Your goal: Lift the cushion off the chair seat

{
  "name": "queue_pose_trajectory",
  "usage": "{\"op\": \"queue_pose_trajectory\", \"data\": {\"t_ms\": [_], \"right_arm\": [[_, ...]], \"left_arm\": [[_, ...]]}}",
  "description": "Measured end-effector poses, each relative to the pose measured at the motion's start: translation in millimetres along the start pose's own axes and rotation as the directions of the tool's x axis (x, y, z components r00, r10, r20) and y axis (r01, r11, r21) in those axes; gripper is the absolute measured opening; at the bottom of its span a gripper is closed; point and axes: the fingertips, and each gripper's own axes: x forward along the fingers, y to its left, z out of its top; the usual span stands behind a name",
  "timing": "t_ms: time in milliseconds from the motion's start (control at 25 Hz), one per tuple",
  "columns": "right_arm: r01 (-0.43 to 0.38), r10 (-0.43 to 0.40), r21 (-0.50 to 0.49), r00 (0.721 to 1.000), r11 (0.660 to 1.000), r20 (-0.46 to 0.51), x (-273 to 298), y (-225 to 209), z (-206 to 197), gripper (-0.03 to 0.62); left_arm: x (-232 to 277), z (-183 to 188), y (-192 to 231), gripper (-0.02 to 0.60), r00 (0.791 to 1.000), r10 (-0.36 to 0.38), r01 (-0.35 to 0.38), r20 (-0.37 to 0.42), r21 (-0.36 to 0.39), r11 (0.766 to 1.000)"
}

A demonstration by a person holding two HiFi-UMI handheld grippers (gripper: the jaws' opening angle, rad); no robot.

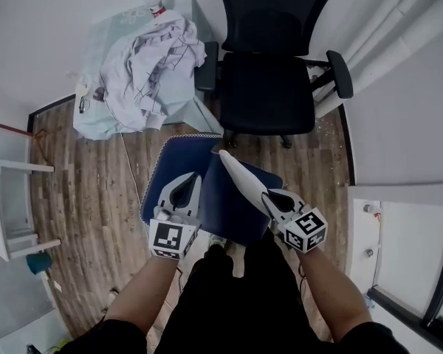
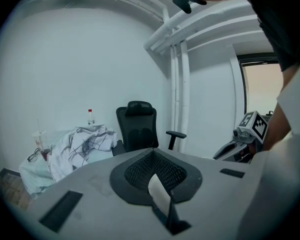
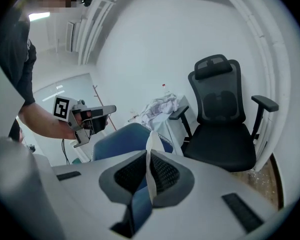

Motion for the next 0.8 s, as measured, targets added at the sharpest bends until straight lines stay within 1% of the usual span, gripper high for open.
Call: {"op": "queue_pose_trajectory", "data": {"t_ms": [240,440,640,800], "right_arm": [[0.021,-0.021,-0.019,0.999,1.0,0.028,-18,7,17,0.032],[0.024,-0.021,-0.048,0.999,0.999,0.047,-30,18,34,0.031],[0.028,-0.023,-0.068,0.997,0.997,0.08,-41,29,53,0.032],[0.02,-0.011,-0.075,0.994,0.997,0.109,-52,36,67,0.032]], "left_arm": [[-15,14,-1,0.005,1.0,0.007,-0.007,0.017,0.012,1.0],[-29,32,-7,0.005,0.999,-0.006,0.004,0.041,0.031,1.0],[-40,38,-8,0.005,1.0,-0.003,0.003,0.029,-0.011,1.0],[-45,42,-11,0.005,0.999,-0.006,0.007,0.041,-0.023,1.0]]}}
